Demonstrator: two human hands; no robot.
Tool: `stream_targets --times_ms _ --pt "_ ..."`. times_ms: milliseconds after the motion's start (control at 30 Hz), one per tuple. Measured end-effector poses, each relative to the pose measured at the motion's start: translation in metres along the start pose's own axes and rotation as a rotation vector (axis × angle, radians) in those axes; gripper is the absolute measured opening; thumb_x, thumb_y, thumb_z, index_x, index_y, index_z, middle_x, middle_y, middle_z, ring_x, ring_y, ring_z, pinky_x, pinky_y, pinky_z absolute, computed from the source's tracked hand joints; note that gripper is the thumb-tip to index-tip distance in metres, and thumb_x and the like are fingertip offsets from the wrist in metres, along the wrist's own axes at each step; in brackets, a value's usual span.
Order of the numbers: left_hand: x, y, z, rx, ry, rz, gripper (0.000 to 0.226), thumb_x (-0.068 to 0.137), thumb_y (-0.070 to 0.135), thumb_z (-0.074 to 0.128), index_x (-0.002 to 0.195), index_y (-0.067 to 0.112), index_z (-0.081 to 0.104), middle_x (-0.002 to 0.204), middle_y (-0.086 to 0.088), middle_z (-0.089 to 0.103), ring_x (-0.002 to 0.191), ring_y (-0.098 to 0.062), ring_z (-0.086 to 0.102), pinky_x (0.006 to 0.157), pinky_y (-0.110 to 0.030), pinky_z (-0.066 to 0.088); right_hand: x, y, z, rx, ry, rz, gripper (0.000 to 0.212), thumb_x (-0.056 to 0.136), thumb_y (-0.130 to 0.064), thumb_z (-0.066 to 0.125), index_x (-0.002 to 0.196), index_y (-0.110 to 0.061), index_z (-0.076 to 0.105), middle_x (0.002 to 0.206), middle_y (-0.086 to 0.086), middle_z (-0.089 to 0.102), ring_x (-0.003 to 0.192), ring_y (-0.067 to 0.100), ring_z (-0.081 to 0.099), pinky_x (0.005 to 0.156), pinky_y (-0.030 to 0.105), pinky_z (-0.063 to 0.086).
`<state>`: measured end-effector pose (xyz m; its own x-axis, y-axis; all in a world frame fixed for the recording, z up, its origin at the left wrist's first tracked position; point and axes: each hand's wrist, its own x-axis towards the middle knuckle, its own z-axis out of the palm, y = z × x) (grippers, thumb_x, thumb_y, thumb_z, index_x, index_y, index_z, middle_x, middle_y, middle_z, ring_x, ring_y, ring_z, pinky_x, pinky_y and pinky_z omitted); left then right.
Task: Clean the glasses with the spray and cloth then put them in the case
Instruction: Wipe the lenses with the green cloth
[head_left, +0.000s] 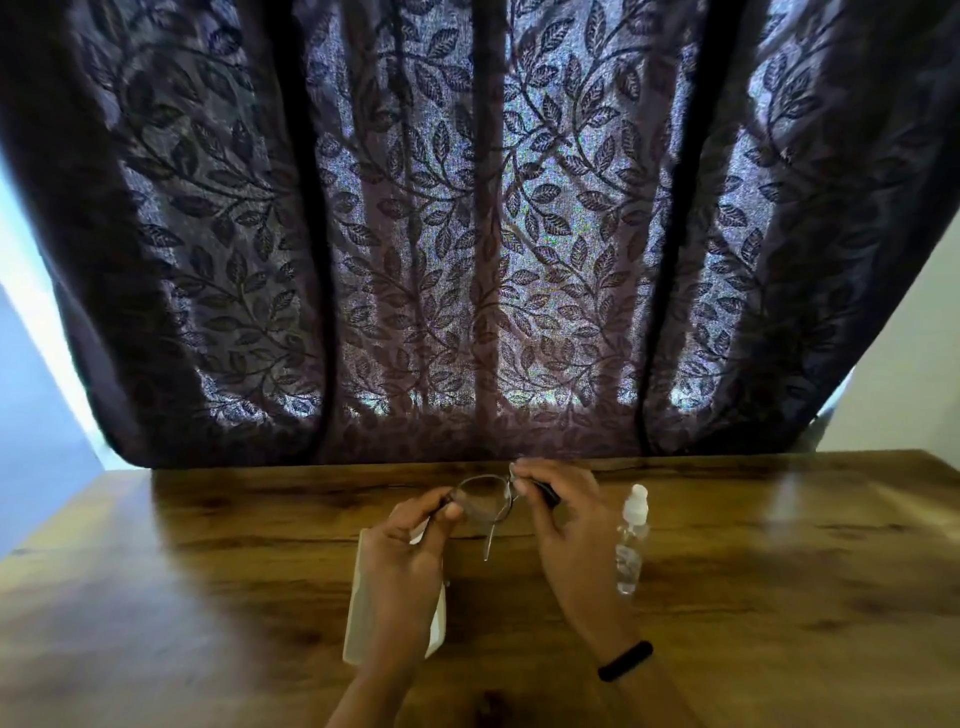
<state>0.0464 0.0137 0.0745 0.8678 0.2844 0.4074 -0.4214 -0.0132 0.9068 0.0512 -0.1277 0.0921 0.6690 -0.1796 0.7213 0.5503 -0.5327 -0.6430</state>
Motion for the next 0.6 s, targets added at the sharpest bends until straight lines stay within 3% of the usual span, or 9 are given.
stream_targets --times_ms 67,200,433,533,600 --pt "0.000 0.004 0.000 -0.031 0.000 0.002 0.019 0.069 0.022 0.068 0.076 0.038 0.073 0.085 0.012 0.074 0.082 -0.003 0.068 0.070 -0.009 0.048 -0.002 -0.002 0.000 -0.029 -0.003 -0.056 0.016 0.080 -0.006 0.067 0.095 -0.012 0.070 0.095 -0.011 0.065 0.094 0.000 0.053 0.084 0.006 0.042" --pt "-0.001 0.007 0.000 -0.041 0.017 0.026 0.046 0.073 -0.003 0.067 0.066 0.042 0.072 0.074 0.019 0.073 0.076 0.003 0.067 0.066 -0.006 0.048 0.002 0.005 -0.004 -0.084 -0.010 -0.097 0.015 0.081 -0.007 0.066 0.095 -0.011 0.070 0.095 -0.012 0.063 0.092 -0.003 0.050 0.084 0.006 0.040" --pt "-0.001 0.011 -0.002 -0.048 0.023 0.042 0.039 0.072 0.000 0.067 0.069 0.039 0.073 0.078 0.017 0.073 0.076 0.003 0.067 0.065 -0.006 0.048 0.010 0.025 -0.008 -0.036 0.020 0.071 0.012 0.082 -0.012 0.065 0.093 -0.015 0.068 0.084 -0.019 0.060 0.085 0.010 0.059 0.074 0.009 0.045" --pt "-0.002 0.013 -0.002 -0.063 0.017 0.034 0.029 0.069 0.011 0.066 0.071 0.039 0.073 0.079 0.017 0.073 0.077 0.001 0.067 0.066 -0.006 0.048 0.011 0.030 -0.007 0.004 0.005 0.149 0.013 0.084 -0.013 0.063 0.096 -0.014 0.068 0.086 -0.012 0.063 0.087 0.013 0.061 0.074 0.013 0.047" --pt "-0.001 0.011 -0.003 -0.058 0.016 0.033 0.032 0.069 0.008 0.067 0.070 0.038 0.073 0.078 0.016 0.074 0.076 0.000 0.067 0.065 -0.007 0.049 0.011 0.033 -0.007 0.010 -0.024 0.188 0.012 0.084 -0.014 0.063 0.096 -0.014 0.067 0.088 -0.007 0.066 0.087 0.011 0.062 0.073 0.012 0.048"
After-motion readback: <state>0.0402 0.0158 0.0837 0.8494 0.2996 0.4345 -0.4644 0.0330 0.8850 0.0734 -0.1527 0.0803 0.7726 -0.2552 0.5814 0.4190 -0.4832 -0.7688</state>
